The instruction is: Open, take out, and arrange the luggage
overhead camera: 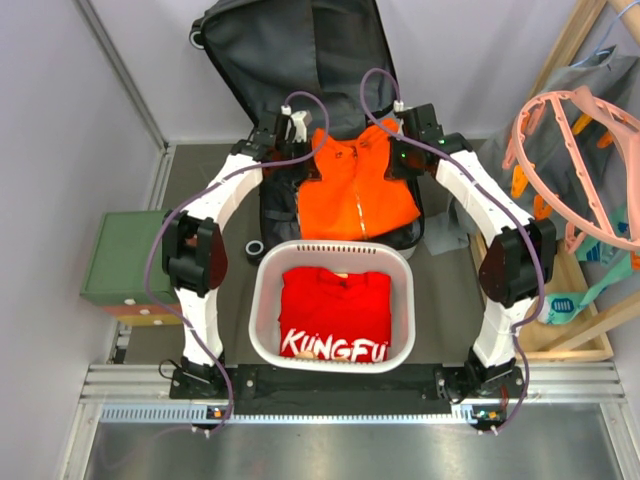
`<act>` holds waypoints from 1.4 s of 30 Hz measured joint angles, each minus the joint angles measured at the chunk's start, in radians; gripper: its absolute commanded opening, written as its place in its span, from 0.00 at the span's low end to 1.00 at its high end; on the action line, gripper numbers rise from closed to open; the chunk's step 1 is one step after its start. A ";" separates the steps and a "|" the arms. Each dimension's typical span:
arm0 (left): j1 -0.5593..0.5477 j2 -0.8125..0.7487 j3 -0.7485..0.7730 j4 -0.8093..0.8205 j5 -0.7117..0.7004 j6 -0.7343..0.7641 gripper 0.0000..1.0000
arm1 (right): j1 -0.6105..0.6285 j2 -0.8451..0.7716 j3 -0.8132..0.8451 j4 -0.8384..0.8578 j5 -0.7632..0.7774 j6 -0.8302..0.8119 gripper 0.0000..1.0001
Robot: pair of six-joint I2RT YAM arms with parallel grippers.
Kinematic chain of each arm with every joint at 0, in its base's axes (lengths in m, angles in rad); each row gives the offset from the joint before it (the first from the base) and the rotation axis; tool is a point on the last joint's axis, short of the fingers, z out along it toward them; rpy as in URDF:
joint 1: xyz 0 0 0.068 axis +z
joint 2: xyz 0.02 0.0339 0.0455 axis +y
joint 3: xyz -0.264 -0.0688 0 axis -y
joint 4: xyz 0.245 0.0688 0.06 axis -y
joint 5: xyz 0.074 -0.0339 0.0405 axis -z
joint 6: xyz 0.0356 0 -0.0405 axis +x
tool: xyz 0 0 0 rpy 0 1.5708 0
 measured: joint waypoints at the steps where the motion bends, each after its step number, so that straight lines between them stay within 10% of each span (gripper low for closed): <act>1: 0.000 0.000 0.001 -0.002 0.000 0.001 0.00 | 0.000 0.000 0.000 0.000 0.000 0.000 0.00; 21: 0.080 -0.015 0.192 -0.063 0.024 0.005 0.00 | 0.001 -0.019 0.149 0.000 -0.005 -0.007 0.00; 30: 0.080 -0.031 -0.036 -0.003 0.030 0.008 0.00 | 0.001 -0.032 -0.058 0.048 -0.035 0.017 0.03; 42: 0.082 0.086 -0.059 0.030 0.017 0.041 0.00 | 0.000 0.049 -0.076 -0.002 0.048 0.026 0.61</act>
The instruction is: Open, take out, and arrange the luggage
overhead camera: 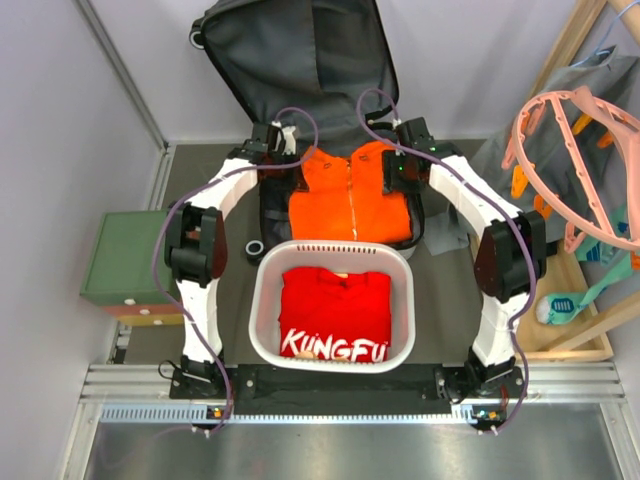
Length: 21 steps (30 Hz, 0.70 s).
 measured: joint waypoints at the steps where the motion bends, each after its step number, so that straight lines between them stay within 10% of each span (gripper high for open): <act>1: 0.000 0.002 -0.001 0.003 0.001 0.002 0.01 | 0.000 0.000 0.002 -0.010 0.010 -0.002 0.65; 10: 0.002 0.004 -0.017 0.018 0.002 0.010 0.07 | -0.001 -0.018 -0.075 -0.065 -0.029 0.015 0.76; 17: 0.006 0.004 -0.037 0.033 0.013 0.008 0.34 | -0.001 -0.021 -0.150 -0.042 -0.128 0.036 0.76; 20: 0.008 0.001 -0.050 0.035 0.016 0.008 0.48 | -0.003 -0.017 -0.153 -0.034 -0.161 0.039 0.67; 21: 0.010 -0.001 -0.056 0.035 0.017 0.006 0.52 | -0.006 -0.014 -0.153 -0.032 -0.171 0.039 0.50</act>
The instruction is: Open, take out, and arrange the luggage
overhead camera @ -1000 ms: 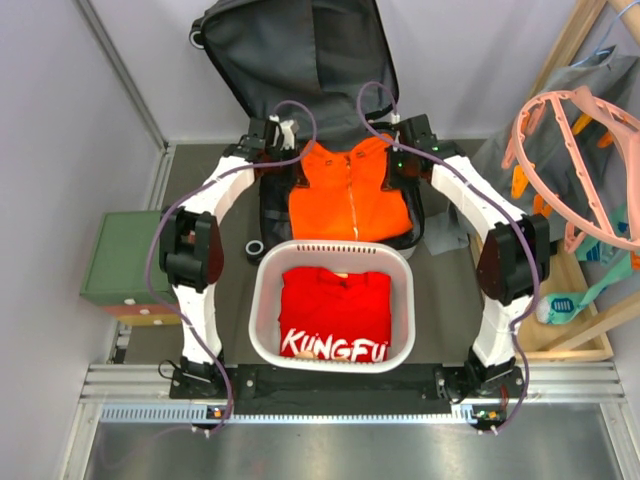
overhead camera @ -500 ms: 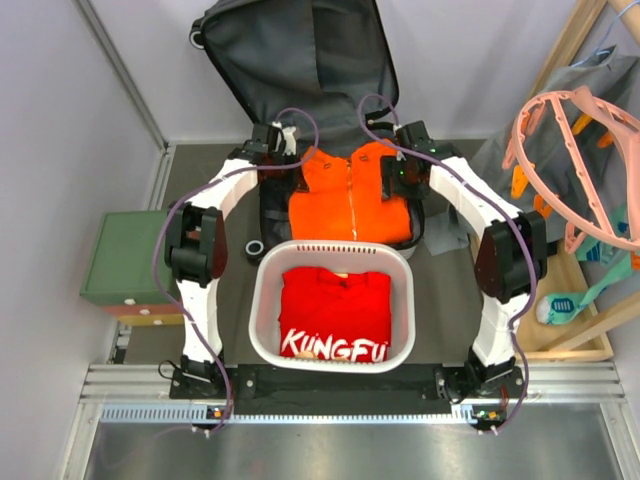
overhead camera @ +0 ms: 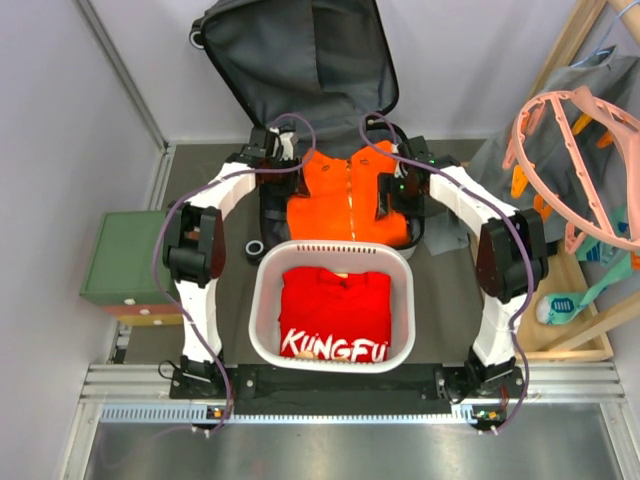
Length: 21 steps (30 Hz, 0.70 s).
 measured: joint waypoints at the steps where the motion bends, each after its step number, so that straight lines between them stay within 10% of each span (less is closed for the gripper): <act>1: 0.002 -0.004 -0.010 -0.002 0.001 0.001 0.53 | -0.003 0.005 0.000 0.005 -0.016 0.001 0.40; 6: 0.007 -0.023 -0.036 -0.067 0.002 -0.004 0.56 | -0.014 0.027 0.000 0.023 -0.077 0.009 0.00; 16: 0.016 -0.069 -0.111 -0.164 0.069 -0.020 0.58 | -0.014 0.019 0.046 -0.020 -0.099 0.005 0.00; 21: 0.017 -0.069 -0.116 -0.174 0.103 -0.026 0.01 | -0.013 -0.008 0.079 -0.044 -0.127 0.005 0.00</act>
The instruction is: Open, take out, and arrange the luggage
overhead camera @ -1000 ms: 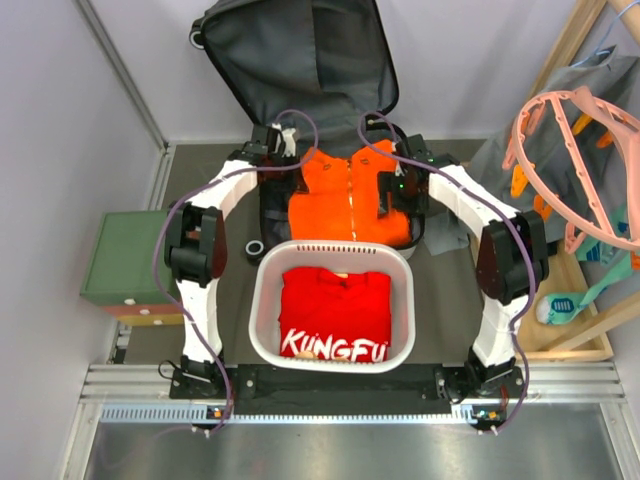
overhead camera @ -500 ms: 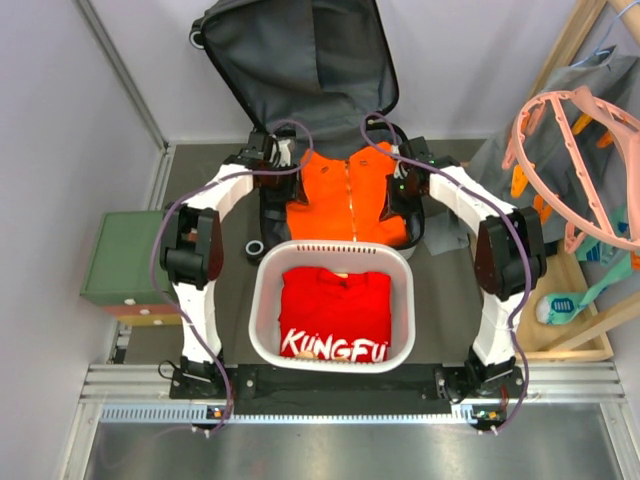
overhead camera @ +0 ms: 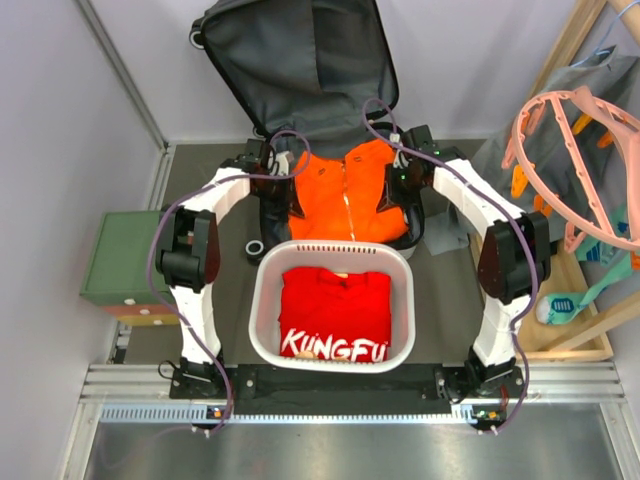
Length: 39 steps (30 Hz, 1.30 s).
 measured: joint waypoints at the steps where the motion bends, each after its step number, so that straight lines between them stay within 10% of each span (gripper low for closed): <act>1: 0.000 0.000 0.000 0.003 0.011 -0.002 0.00 | 0.000 -0.002 0.008 -0.003 -0.006 0.000 0.00; 39: 0.069 -0.176 0.301 -0.140 0.079 0.047 0.00 | 0.054 -0.146 0.333 -0.132 -0.066 0.012 0.00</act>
